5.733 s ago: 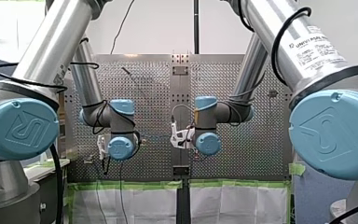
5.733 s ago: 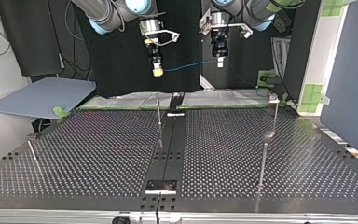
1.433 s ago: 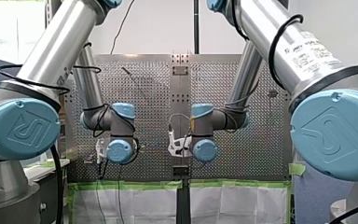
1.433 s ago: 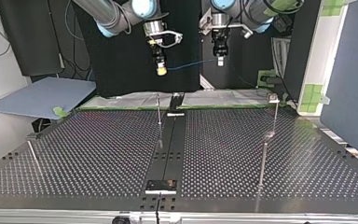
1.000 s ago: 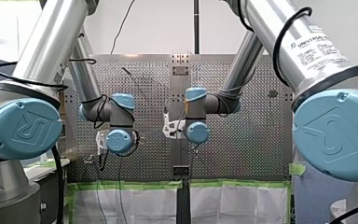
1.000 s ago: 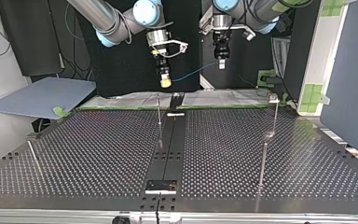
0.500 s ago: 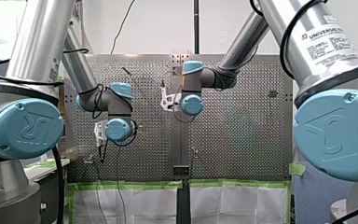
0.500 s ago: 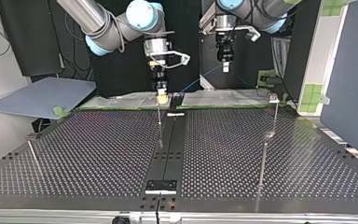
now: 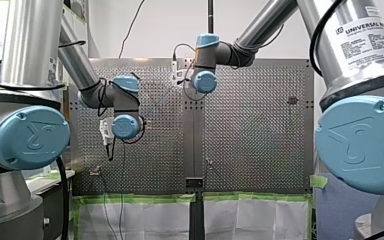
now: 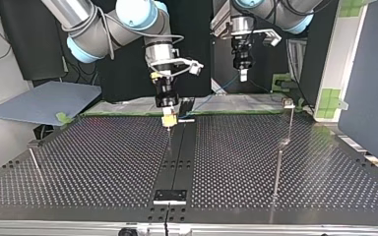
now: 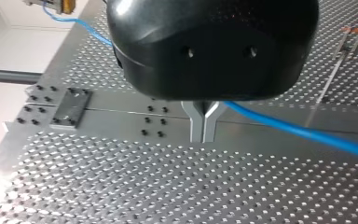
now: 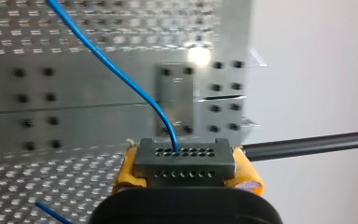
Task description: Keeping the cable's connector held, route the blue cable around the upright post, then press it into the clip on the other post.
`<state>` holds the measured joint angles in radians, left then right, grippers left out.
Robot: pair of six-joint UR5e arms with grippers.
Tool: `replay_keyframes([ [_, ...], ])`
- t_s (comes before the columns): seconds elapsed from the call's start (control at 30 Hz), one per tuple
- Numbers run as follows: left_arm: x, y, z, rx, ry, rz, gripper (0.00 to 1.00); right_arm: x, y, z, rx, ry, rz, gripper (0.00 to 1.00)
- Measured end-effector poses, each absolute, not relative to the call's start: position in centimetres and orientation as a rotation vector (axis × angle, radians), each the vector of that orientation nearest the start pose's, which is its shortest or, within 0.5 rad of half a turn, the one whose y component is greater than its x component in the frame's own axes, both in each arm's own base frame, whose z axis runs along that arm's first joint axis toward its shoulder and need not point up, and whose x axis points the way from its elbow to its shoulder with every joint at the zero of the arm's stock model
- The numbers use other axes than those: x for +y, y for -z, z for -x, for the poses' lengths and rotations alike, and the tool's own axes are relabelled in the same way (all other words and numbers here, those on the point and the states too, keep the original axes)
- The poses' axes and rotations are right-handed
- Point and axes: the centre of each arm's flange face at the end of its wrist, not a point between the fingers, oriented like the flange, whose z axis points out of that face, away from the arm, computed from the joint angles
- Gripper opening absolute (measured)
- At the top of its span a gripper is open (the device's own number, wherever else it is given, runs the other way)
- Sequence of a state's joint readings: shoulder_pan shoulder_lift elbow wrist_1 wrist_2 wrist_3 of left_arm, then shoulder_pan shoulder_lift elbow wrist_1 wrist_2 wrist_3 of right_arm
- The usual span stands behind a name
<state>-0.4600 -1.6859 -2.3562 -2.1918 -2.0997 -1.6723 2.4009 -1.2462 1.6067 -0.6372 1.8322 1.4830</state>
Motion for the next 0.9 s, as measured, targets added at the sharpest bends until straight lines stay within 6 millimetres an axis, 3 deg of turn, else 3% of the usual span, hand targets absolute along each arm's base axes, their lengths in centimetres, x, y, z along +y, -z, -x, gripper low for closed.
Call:
replay_keyframes([
  [0.23,-24.3,-21.1,-31.7,1.485,0.065,0.175,0.00,-34.0,-35.5,-53.2,-0.732,-1.694,-1.409,0.00],
  [0.7,-22.7,-26.4,-32.4,1.424,0.094,0.284,0.00,-31.2,-39.6,-51.3,-0.752,-1.764,-1.462,0.00],
  [0.9,-22.0,-26.1,-33.1,1.452,0.066,0.296,0.00,-30.9,-39.5,-50.8,-0.774,-1.743,-1.496,0.00],
])
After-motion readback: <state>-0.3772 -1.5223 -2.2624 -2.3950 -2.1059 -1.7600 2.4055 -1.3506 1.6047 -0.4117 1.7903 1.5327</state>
